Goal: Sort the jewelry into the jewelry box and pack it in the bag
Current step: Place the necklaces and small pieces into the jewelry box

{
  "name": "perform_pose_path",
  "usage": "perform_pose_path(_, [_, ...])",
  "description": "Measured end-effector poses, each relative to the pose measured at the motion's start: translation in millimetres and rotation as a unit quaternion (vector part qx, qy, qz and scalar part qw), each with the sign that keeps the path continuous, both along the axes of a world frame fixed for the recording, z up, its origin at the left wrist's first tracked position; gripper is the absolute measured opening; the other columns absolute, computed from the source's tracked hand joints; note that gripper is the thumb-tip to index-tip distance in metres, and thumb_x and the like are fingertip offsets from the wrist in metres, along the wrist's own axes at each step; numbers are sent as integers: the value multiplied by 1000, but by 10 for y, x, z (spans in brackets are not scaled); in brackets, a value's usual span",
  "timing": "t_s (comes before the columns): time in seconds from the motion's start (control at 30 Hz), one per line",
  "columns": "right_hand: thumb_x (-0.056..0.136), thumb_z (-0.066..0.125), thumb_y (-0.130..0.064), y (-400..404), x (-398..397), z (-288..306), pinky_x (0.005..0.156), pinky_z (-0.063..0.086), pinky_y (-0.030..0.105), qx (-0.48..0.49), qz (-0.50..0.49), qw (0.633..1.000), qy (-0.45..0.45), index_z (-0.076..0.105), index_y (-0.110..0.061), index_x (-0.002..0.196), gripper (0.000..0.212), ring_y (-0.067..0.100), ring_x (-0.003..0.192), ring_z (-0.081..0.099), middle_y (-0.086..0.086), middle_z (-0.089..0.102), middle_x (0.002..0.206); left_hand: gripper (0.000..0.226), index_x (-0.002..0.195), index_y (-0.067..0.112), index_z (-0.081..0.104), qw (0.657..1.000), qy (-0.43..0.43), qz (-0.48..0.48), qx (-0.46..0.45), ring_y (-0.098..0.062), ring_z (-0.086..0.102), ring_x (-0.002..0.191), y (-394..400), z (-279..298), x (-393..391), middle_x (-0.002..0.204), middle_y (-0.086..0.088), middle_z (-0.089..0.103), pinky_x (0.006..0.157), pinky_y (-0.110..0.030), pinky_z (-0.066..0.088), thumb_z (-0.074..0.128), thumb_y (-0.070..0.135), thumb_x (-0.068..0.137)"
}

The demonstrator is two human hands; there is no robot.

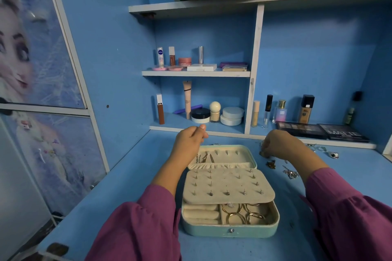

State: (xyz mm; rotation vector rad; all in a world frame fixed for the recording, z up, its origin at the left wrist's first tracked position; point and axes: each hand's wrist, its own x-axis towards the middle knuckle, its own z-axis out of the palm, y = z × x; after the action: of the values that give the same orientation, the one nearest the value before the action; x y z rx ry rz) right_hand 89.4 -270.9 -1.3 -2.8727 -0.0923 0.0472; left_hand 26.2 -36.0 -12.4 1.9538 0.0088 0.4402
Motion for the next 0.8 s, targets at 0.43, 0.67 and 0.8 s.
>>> perform_pose_path(0.43, [96,51,-14,7,-102,307,60,46,24,238,43,969,-41,67,-8,87,19,14,72,60,-4,66,79,12,100,19,71,988,74,-129,-31,8,62,83,-63,202,19,93,9,71,65,-7,43,64,17,90])
perform_pose_path(0.67, [91,61,-29,271,-354,473,66,42,20,335,145,931,2,69,-18,87,15,2,72,61,-11,72,80,31,112,7,68,980,44,-171,-87,-8,68,94,-208,160,-11,103,-6,72,84,-12,49,71,4,82])
perform_pose_path(0.8, [94,59,-19,428,-472,522,51,41,7,388,178,904,5,69,-9,93,15,-2,61,59,-1,71,79,20,96,9,71,981,30,-176,-77,-13,68,89,-275,169,-28,93,-6,73,90,-22,52,71,-1,79])
